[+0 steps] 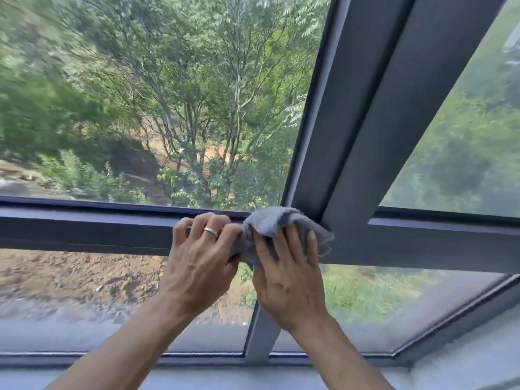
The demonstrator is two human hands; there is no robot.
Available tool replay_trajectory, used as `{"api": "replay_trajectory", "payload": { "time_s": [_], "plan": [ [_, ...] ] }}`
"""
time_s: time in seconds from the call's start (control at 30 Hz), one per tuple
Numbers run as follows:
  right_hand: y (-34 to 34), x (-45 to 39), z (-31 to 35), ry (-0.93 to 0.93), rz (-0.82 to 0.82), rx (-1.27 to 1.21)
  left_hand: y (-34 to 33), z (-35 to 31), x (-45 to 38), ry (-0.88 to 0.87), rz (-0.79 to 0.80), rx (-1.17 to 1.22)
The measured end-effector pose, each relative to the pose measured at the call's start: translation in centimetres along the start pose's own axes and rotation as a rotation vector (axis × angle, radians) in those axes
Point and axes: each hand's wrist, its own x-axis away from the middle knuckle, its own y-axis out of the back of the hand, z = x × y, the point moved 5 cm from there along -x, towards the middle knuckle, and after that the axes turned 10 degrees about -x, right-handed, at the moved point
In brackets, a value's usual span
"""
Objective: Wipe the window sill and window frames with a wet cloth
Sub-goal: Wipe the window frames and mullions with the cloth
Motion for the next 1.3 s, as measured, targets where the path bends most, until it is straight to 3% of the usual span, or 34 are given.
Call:
{"api": "replay_trajectory", "payload": {
  "time_s": [0.13, 0.27, 0.47, 0.67, 0.87, 0.97, 1.17, 1.3],
  "plan": [
    [-2.2, 0.6, -1.3, 0.016, 0.011, 0.029, -0.7, 0.5, 1.1, -0.029, 0.127, -0.028],
    [-3.7, 6.8, -2.1, -0.021, 0.150, 0.048, -0.7, 0.7, 1.9, -0.056, 0.211, -0.063],
    [-2.1, 2.2, -2.1, -0.019, -0.001, 0.078, -1.3, -0.1, 2.7, 0.018, 0.162, -0.075],
    [-3.2, 6.6, -2.7, -0.062, 0.101, 0.097, -1.2, -0.2, 2.9, 0.034, 0.203, -0.088],
    [-0.6, 1.8, 0.2, 0.196, -0.132, 0.051, -1.1, -0.1, 2.9, 0.041, 0.213, -0.100],
    [-0.5, -1.0, 0.2, 0.272, -0.164, -0.007, -1.0, 0.1, 2.9, 0.037, 0.205, -0.098],
    [0.4, 1.4, -3.6, 0.549, 0.028, 0.152, -0.7, 1.2, 4.0, 0.077, 0.202, -0.133],
    [-1.1, -2.1, -0.1, 0.663, 0.025, 0.119, -0.9, 2.4, 4.5, 0.120, 0.189, -0.155]
  ]
}}
